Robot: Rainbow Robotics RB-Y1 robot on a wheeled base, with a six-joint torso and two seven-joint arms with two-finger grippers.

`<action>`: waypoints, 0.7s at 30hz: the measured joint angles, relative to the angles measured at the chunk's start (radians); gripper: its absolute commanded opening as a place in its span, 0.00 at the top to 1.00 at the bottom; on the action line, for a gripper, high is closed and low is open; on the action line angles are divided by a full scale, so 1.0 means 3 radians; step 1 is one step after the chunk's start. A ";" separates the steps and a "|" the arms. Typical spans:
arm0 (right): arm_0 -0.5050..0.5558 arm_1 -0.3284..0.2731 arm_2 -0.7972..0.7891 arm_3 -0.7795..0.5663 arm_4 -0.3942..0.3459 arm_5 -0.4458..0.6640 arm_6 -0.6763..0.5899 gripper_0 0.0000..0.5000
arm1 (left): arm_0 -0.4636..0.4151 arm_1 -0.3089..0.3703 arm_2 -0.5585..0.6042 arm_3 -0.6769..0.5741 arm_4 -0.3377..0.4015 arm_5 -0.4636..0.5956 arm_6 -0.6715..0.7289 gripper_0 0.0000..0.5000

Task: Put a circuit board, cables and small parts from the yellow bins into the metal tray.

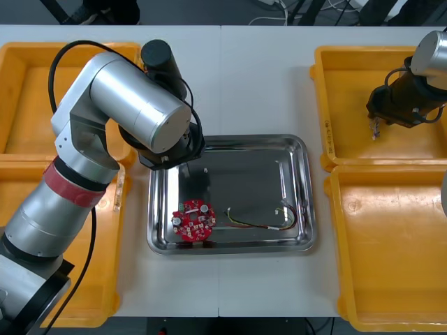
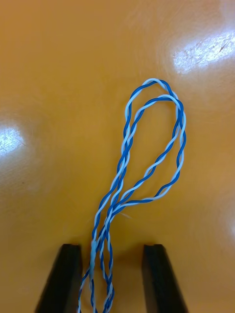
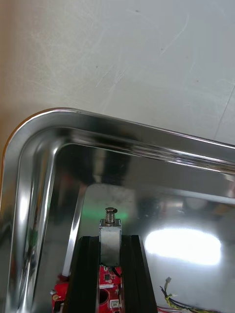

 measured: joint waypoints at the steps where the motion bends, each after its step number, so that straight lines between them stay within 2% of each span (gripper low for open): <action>1: 0.0000 0.0000 0.0000 0.0000 0.0000 0.0000 0.0000 0.78 | 0.0025 -0.0005 0.0000 0.0000 -0.0017 -0.0018 0.0000 1.00; 3: 0.0000 0.0000 0.0000 0.0000 0.0001 -0.0001 0.0000 0.91 | 0.0070 -0.0019 0.0000 0.0000 -0.0049 -0.0055 0.0000 1.00; 5: 0.0000 0.0001 0.0000 0.0000 0.0001 -0.0012 0.0000 0.94 | 0.0111 -0.0036 0.0000 0.0004 -0.0087 -0.0082 0.0000 1.00; 6: 0.0000 0.0002 0.0000 0.0000 0.0001 -0.0019 0.0000 1.00 | 0.0126 -0.0044 0.0000 0.0010 -0.0106 -0.0094 0.0000 1.00; 21: 0.0000 0.0003 0.0000 -0.0035 0.0041 -0.0017 0.0000 1.00 | 0.0169 -0.0080 0.0000 0.0264 -0.0168 -0.0298 -0.0001 1.00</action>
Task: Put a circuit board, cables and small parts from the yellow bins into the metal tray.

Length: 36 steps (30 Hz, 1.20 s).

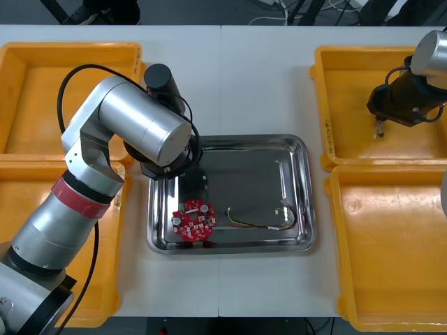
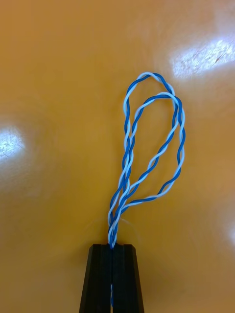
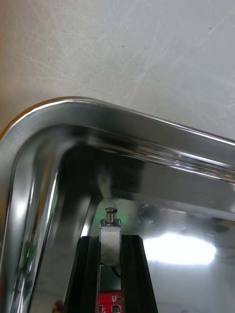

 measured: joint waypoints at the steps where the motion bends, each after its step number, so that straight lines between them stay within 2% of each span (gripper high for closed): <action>1: 0.0000 0.0000 0.0000 -0.0021 0.0010 0.0015 0.0000 1.00 | 0.0001 0.0000 0.0000 0.0016 -0.0003 -0.0010 0.0000 1.00; 10: 0.0000 0.0000 0.0000 -0.0442 0.0037 0.0511 0.0001 1.00 | 0.0068 0.0000 0.0000 0.0073 -0.0052 -0.0160 -0.0002 1.00; 17: 0.0000 0.0000 0.0000 -0.0885 0.0042 0.1126 0.0002 1.00 | 0.0143 -0.0001 0.0000 0.0078 -0.0086 -0.0217 -0.0004 0.98; 18: 0.0000 0.0000 0.0000 -0.0964 0.0043 0.1227 0.0003 1.00 | 0.0148 -0.0001 0.0000 0.0078 -0.0088 -0.0218 -0.0004 0.93; 20: 0.0000 0.0000 0.0000 -0.1113 0.0044 0.1410 0.0011 1.00 | 0.0153 -0.0001 0.0000 0.0081 -0.0090 -0.0218 -0.0004 0.78; 22: 0.0000 0.0000 0.0000 -0.1275 0.0045 0.1620 0.0048 1.00 | 0.0153 -0.0001 0.0000 0.0082 -0.0091 -0.0219 -0.0004 0.52; 23: 0.0000 0.0000 0.0000 -0.1353 0.0045 0.1730 0.0084 1.00 | 0.0153 -0.0001 0.0000 0.0082 -0.0091 -0.0219 -0.0004 0.45; 25: 0.0000 0.0000 -0.0002 -0.1500 0.0045 0.1937 0.0103 1.00 | 0.0153 -0.0001 0.0000 0.0083 -0.0091 -0.0219 -0.0005 0.17; 27: 0.0001 0.0000 -0.0002 -0.1674 0.0044 0.2148 0.0103 1.00 | 0.0153 -0.0001 0.0000 0.0083 -0.0092 -0.0219 -0.0006 0.02; 31: 0.0053 0.0000 -0.0002 -0.2114 0.0008 0.2370 0.0103 1.00 | 0.0153 -0.0001 0.0000 0.0083 -0.0092 -0.0219 -0.0007 0.00; 36: 0.0199 0.0000 -0.0002 -0.2657 -0.0239 0.2380 0.0104 1.00 | 0.0153 -0.0002 0.0000 0.0076 -0.0092 -0.0215 -0.0010 0.00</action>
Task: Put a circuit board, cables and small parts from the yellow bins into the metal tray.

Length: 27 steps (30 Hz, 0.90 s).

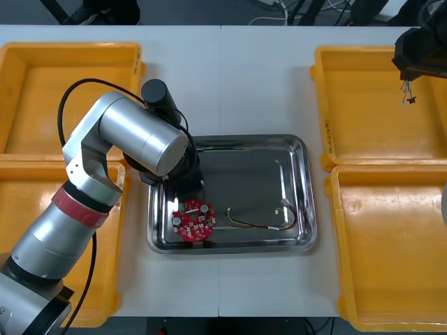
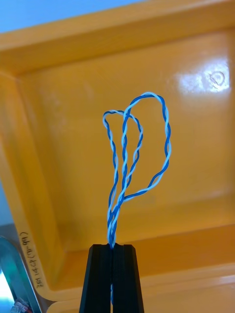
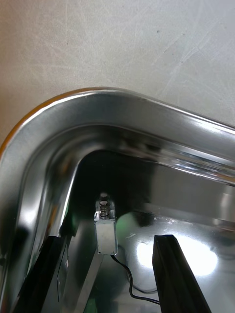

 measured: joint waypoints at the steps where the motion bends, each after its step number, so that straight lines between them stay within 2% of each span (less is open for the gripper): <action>1: 0.0022 0.0000 0.0000 -0.0076 -0.0056 0.0000 0.0000 1.00 | 0.0000 0.0000 0.0000 -0.0011 0.0000 0.0010 0.0000 0.00; 6: 0.0091 0.0025 0.0002 -0.0430 -0.0297 0.0001 0.0001 1.00 | 0.0000 0.0000 0.0003 -0.0198 0.0020 0.0181 -0.0014 0.00; 11: 0.0120 0.0120 0.0071 -0.0745 -0.0382 0.0002 0.0018 1.00 | 0.0000 0.0000 0.0101 -0.0509 0.0126 0.0381 -0.0021 0.00; 18: 0.0300 0.0260 0.0461 -0.1178 -0.0460 0.0003 0.0251 1.00 | 0.0000 -0.0002 0.0424 -0.0954 0.0198 0.0599 -0.0021 0.00; 23: 0.0446 0.0294 0.0728 -0.1394 -0.0672 0.0003 0.0297 1.00 | -0.0033 -0.0005 0.0685 -0.1071 0.0247 0.0757 -0.0021 0.00; 27: 0.0494 0.0297 0.0850 -0.1402 -0.0825 0.0003 0.0669 1.00 | -0.0157 -0.0004 0.0828 -0.1064 0.0259 0.0896 -0.0021 0.00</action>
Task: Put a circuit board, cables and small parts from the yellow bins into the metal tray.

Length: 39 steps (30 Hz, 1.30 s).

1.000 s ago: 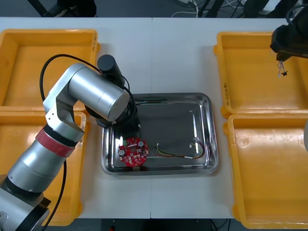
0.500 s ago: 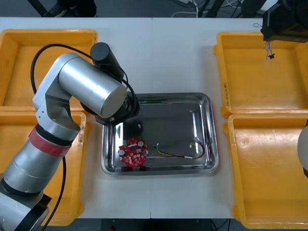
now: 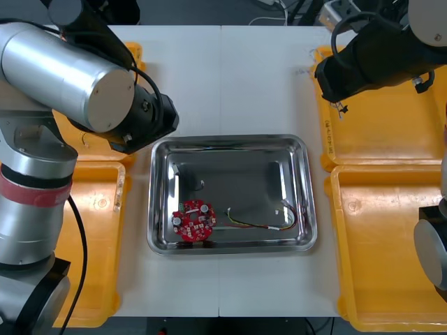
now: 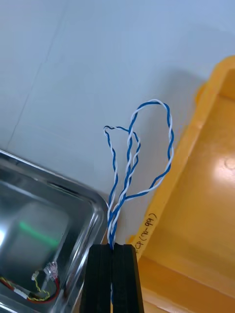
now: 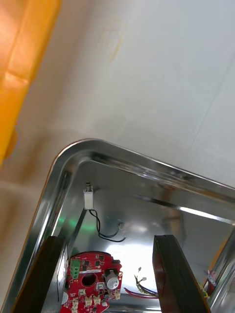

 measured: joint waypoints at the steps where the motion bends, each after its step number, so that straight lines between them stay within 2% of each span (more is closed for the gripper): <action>1: 0.0011 0.0000 0.0022 0.0000 -0.0022 0.0000 0.0186 1.00 | -0.0043 0.0002 0.0029 0.0013 0.0004 0.0029 0.0000 0.00; 4: 0.0060 0.0002 0.0108 -0.0025 -0.0040 0.0000 0.0639 1.00 | -0.0189 0.0026 0.0101 0.0135 0.0030 0.0069 0.0000 0.00; 9: 0.0193 0.0002 0.0356 -0.0201 -0.0018 0.0000 0.0793 1.00 | -0.0426 0.0156 0.0188 0.0475 0.0073 0.0069 0.0000 0.00; 15: 0.0405 0.0002 0.0734 -0.0392 0.0059 0.0001 0.1446 1.00 | -0.0628 0.0374 0.0303 0.0879 0.0115 0.0062 -0.0001 0.00; 19: 0.0522 0.0002 0.0964 -0.0398 0.0102 0.0001 0.1639 1.00 | -0.0732 0.0499 0.0354 0.1179 0.0127 -0.0019 -0.0003 0.00; 25: 0.0569 0.0005 0.1276 -0.0393 0.0231 0.0001 0.2200 1.00 | -0.0851 0.0626 0.0408 0.1606 0.0127 -0.0217 -0.0025 0.00; 33: 0.0570 0.0167 0.1470 -0.0199 0.0459 -0.0115 0.2432 1.00 | -0.0995 0.0741 0.0409 0.2202 0.0121 -0.0546 -0.0079 0.00; 39: 0.0570 0.0299 0.1510 0.0041 0.0480 -0.0432 0.2473 1.00 | -0.1071 0.0796 0.0409 0.2606 0.0119 -0.0700 -0.0209 0.00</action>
